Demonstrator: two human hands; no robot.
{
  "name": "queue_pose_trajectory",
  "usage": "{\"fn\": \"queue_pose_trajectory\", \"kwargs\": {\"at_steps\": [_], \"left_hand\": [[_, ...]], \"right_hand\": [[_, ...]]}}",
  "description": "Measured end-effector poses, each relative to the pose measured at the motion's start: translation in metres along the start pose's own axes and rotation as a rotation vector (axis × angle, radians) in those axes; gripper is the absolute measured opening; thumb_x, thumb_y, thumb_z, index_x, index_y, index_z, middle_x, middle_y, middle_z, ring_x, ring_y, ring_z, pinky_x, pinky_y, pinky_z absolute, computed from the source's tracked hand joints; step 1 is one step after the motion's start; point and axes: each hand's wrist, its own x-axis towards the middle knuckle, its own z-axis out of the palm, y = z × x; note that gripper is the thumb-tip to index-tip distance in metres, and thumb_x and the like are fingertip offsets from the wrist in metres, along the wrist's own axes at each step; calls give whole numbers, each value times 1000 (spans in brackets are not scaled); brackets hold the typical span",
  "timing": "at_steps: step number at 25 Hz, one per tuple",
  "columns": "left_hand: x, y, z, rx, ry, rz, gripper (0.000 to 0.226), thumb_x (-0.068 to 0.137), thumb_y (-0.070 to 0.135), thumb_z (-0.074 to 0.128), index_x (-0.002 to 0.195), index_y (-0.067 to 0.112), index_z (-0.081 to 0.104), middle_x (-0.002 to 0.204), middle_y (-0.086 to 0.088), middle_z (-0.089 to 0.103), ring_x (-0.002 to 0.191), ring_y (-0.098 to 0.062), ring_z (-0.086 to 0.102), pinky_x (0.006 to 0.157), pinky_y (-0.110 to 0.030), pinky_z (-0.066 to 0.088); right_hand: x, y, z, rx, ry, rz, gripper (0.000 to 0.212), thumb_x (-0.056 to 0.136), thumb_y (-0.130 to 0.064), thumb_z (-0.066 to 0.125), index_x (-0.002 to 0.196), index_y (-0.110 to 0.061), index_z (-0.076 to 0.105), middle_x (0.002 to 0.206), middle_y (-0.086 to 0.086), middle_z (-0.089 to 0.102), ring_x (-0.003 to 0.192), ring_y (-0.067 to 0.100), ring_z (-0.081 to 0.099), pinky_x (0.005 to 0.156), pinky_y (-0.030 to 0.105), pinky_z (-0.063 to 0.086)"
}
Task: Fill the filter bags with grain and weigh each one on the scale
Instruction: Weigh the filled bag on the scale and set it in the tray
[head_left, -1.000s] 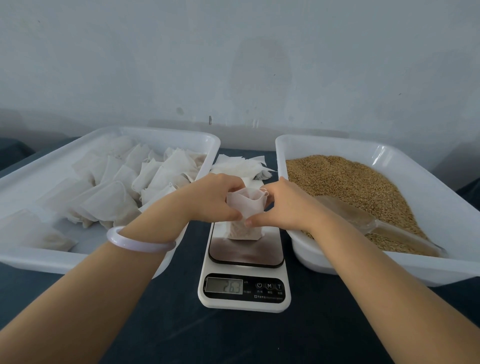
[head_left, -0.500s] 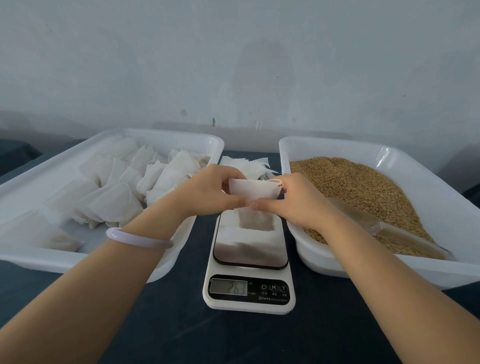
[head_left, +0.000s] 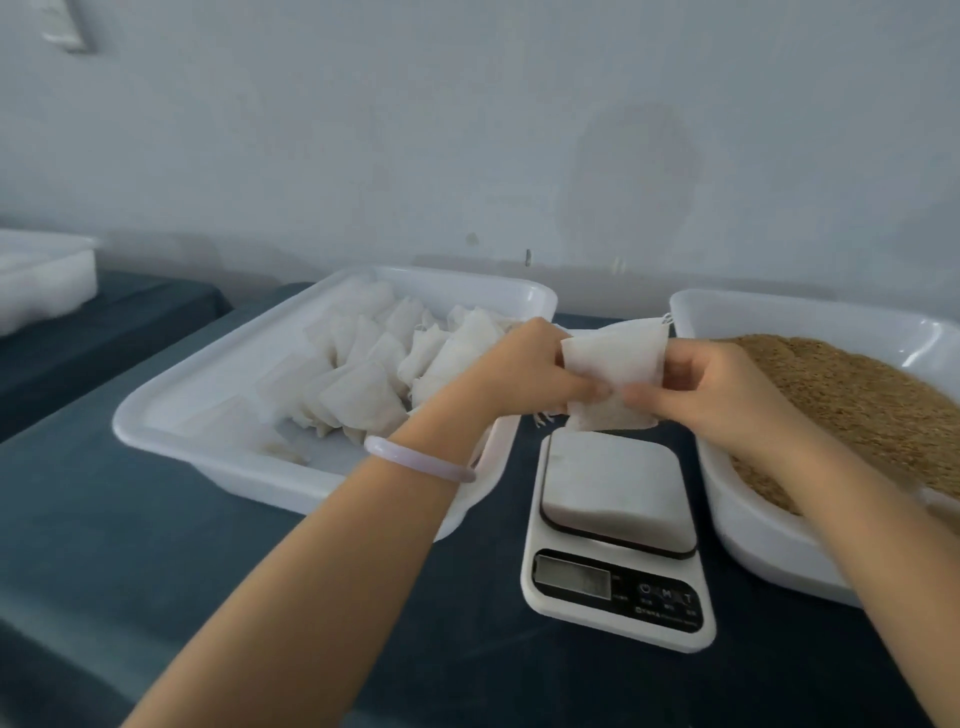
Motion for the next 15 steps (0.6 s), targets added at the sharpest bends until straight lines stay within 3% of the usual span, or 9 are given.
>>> {"fn": "queue_pose_trajectory", "kwargs": {"at_steps": [2, 4, 7, 9, 11, 12, 13, 14, 15], "left_hand": [[-4, 0, -13, -19, -6, -19, 18, 72, 15, 74, 63, 8, 60, 61, -3, 62, 57, -11, 58, 59, -26, 50], [-7, -1, -27, 23, 31, -51, 23, 68, 21, 78, 70, 2, 65, 63, -4, 61, 58, -14, 59, 60, -28, 50], [-9, -8, -53, 93, 84, -119, 36, 68, 19, 83, 64, -4, 55, 61, -9, 54, 52, -11, 60, 52, -21, 42], [-10, -16, -67, 90, 109, -162, 30, 69, 15, 83, 68, 10, 53, 62, -9, 53, 48, -6, 63, 51, -20, 42], [-11, -28, -74, 100, 128, -265, 31, 72, 14, 80, 81, 16, 50, 61, -8, 61, 51, -9, 65, 61, -24, 50], [-13, -34, -76, 117, 129, -316, 22, 73, 12, 78, 87, 3, 63, 58, -6, 63, 53, -12, 67, 62, -24, 53], [-15, -40, -77, 128, 125, -401, 38, 75, 11, 76, 100, -9, 55, 56, -4, 64, 56, -16, 69, 60, -23, 55], [-17, -46, -79, 147, 107, -455, 11, 76, 10, 73, 76, 7, 62, 54, -4, 65, 59, -19, 70, 59, -24, 56], [-21, -51, -81, 170, 93, -523, 11, 77, 11, 70, 72, 8, 62, 54, -5, 65, 60, -21, 70, 56, -25, 55]], "right_hand": [[5, -11, 7, -29, -8, -30, 16, 77, -23, 75, 86, -36, 71, 82, -17, 73, 78, -2, 67, 71, 25, 52], [17, -25, 19, -61, -1, -57, 4, 79, -24, 74, 81, -28, 74, 81, -2, 74, 79, 12, 69, 72, 36, 53], [41, -42, 45, -115, 1, -85, 32, 81, -23, 72, 93, 6, 66, 95, 28, 65, 93, 42, 60, 81, 49, 49], [54, -50, 62, -120, 13, -89, 29, 82, -20, 70, 89, 7, 64, 90, 26, 65, 80, 36, 60, 70, 37, 48], [62, -57, 80, -147, -20, -49, 17, 83, -18, 68, 71, -7, 60, 70, 9, 60, 64, 20, 51, 53, 24, 39], [65, -59, 89, -179, -53, -34, 21, 83, -18, 66, 66, -14, 55, 66, 1, 54, 62, 16, 48, 48, 19, 35], [68, -61, 100, -219, -92, -27, 23, 84, -18, 64, 65, -18, 51, 66, -3, 50, 64, 16, 47, 48, 19, 33], [72, -60, 111, -269, -135, -18, 20, 85, -18, 62, 69, -18, 50, 69, -3, 49, 69, 18, 48, 49, 21, 33], [74, -62, 121, -331, -170, -16, 11, 86, -17, 60, 79, -15, 52, 76, -1, 51, 74, 21, 49, 52, 24, 33]]}}
